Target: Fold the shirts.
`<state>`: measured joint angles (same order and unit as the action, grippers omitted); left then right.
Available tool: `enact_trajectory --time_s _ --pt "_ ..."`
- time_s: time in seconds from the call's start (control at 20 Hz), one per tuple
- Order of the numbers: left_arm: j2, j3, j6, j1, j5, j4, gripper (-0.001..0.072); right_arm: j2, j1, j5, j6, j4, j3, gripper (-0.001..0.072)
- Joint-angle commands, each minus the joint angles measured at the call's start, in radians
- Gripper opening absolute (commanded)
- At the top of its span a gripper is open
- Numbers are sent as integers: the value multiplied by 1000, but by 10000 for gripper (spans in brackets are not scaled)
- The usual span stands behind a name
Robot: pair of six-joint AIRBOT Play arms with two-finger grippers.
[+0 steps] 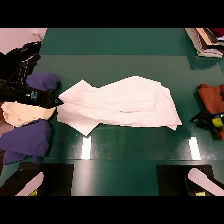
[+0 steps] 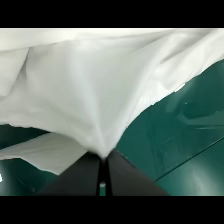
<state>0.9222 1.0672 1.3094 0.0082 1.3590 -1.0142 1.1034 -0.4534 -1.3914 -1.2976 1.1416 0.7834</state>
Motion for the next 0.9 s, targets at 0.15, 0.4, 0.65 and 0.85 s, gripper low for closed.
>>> enact_trajectory --time_s 0.15,0.4,0.65,0.85 --pt "-1 0 0 1 -61 0 29 -117 -3 87 9 -106 -265 399" --pt "-1 0 0 1 -58 0 29 -78 -3 179 31 -183 -304 296" --pt "-1 0 0 1 -58 0 29 -33 -3 213 31 -186 -304 296" --pt "-1 0 0 1 -58 0 29 15 -3 230 45 -249 -304 294"
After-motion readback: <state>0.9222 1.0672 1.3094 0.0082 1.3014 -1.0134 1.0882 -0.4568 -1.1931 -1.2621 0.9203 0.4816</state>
